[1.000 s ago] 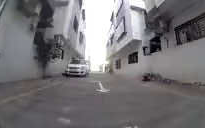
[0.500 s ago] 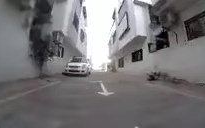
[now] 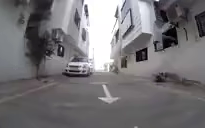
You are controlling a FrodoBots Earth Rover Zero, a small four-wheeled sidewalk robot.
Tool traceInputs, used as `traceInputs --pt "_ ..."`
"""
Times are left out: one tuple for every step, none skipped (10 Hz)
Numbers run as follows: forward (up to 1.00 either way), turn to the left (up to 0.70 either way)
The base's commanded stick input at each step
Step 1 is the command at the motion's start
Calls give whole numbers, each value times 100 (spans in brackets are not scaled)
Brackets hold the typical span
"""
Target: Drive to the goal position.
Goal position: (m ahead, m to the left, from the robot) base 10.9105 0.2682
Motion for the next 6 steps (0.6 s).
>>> traceInputs --pt "100 0" --pt "100 0" --pt "100 0" --pt "100 0" --pt "100 0" --pt "100 0"
